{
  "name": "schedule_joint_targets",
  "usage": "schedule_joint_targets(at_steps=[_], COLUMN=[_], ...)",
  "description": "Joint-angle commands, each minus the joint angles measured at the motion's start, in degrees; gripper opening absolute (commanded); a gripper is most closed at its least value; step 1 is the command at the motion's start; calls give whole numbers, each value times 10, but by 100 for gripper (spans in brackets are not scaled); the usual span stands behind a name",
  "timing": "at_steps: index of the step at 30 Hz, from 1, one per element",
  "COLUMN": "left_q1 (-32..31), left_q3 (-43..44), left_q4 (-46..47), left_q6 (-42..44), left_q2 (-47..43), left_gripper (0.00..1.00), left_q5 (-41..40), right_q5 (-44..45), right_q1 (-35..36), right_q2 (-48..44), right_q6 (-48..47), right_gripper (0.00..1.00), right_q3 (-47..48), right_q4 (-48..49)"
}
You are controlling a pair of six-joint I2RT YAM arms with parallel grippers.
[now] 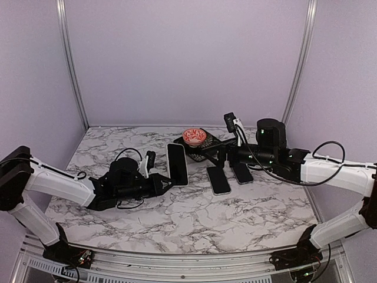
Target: Put the phone into the phone case
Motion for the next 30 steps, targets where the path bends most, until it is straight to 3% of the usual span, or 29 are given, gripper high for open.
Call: schedule_joint_targets(at_steps=[1, 9, 12, 16, 18, 27, 30], left_q1=[3, 23, 23, 23, 23, -12, -30], left_q3=[30, 44, 60, 41, 28, 30, 40], left_q4=[73, 201, 211, 207, 179, -59, -105], left_q6=[-70, -242, -258, -260, -249, -114, -66], left_q2=[50, 212, 253, 257, 239, 105, 79], left_gripper=[0, 0, 0, 36, 46, 71, 76], left_q5=[15, 62, 74, 43, 18, -173, -221], right_q5=[53, 65, 59, 56, 55, 45, 88], right_q1=[2, 2, 2, 2, 2, 4, 13], right_q2=[0, 23, 22, 15, 11, 25, 48], right_q6=[15, 10, 8, 6, 6, 10, 8], right_gripper=[99, 99, 99, 99, 99, 97, 82], right_q3=[9, 25, 27, 27, 24, 36, 58], right_q4=[-42, -71, -71, -71, -71, -70, -113])
